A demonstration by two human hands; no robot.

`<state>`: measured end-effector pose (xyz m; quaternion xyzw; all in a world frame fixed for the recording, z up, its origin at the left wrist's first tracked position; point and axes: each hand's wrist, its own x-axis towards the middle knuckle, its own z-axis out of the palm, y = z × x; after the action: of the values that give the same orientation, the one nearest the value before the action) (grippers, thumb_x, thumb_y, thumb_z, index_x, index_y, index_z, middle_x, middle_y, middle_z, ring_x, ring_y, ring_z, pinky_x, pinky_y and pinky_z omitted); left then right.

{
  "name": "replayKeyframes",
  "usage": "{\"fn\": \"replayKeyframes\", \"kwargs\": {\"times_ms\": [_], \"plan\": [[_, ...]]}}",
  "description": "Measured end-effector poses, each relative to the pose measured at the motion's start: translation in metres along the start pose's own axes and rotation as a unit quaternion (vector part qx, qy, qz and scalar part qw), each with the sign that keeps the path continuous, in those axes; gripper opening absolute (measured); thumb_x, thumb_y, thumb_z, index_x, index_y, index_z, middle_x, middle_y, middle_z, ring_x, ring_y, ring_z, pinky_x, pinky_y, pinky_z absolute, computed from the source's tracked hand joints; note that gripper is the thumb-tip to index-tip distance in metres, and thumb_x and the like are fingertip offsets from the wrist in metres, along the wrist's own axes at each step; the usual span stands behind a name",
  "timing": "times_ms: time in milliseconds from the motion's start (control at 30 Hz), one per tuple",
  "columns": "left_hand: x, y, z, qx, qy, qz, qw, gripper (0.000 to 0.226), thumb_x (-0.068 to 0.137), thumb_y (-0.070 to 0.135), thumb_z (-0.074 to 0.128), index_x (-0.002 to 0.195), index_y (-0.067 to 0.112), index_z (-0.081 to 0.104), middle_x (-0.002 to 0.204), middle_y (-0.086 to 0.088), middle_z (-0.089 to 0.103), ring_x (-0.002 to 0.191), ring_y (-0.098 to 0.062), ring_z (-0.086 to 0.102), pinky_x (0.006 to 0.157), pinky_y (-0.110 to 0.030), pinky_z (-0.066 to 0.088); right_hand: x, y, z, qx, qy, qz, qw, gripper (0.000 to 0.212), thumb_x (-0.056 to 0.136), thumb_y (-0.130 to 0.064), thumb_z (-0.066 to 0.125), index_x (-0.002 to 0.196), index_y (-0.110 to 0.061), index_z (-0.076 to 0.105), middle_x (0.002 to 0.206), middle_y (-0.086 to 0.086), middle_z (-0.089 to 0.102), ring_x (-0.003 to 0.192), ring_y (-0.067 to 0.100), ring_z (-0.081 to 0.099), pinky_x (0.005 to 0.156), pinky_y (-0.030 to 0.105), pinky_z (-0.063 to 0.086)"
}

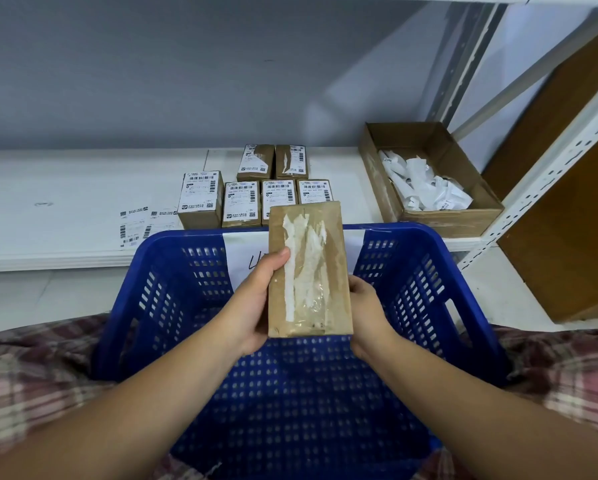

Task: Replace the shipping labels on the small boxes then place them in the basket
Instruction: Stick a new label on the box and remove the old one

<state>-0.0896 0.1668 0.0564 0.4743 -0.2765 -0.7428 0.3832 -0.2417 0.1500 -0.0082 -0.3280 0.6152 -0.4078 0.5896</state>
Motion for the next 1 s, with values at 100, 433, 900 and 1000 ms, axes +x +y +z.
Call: {"fn": "replayKeyframes", "kwargs": {"times_ms": [100,433,900,1000], "plan": [[0.005,0.005,-0.008,0.006,0.045,0.022,0.999,0.039,0.083,0.046,0.053,0.107,0.018,0.066,0.096,-0.005,0.074,0.087,-0.022,0.07,0.08,-0.039,0.051,0.012,-0.013,-0.014,0.009,0.082,0.001,0.997,0.011,0.091,-0.004,0.055,0.082,-0.008,0.053,0.079,0.014,0.058,0.068,0.025,0.054,0.063,0.036,0.046],[0.084,0.043,-0.029,0.064,0.189,0.085,0.976,0.02,0.087,0.027,0.067,0.099,0.012,0.063,0.096,-0.004,0.07,0.082,-0.015,0.067,0.074,-0.031,0.053,0.05,-0.063,-0.026,0.039,0.071,0.041,0.996,0.044,0.091,-0.04,0.064,0.126,-0.018,0.046,0.11,-0.001,0.052,0.097,0.02,0.06,0.078,0.03,0.055],[0.204,0.057,-0.042,0.192,0.32,0.09,0.923,0.041,0.08,0.056,0.066,0.075,0.017,0.051,0.098,-0.003,0.062,0.097,-0.026,0.059,0.092,-0.039,0.049,0.113,-0.056,-0.012,0.053,0.166,-0.069,0.982,0.025,0.101,-0.017,0.049,0.097,0.003,0.063,0.076,0.007,0.051,0.068,0.016,0.044,0.062,0.027,0.035],[0.211,0.064,-0.037,0.252,0.35,0.084,0.898,0.046,0.086,0.056,0.056,0.069,0.016,0.046,0.093,-0.006,0.057,0.091,-0.027,0.055,0.083,-0.036,0.047,0.12,-0.055,-0.009,0.064,0.157,-0.073,0.983,0.03,0.1,-0.012,0.05,0.103,0.016,0.057,0.071,0.009,0.042,0.057,0.015,0.034,0.055,0.027,0.031]]}}
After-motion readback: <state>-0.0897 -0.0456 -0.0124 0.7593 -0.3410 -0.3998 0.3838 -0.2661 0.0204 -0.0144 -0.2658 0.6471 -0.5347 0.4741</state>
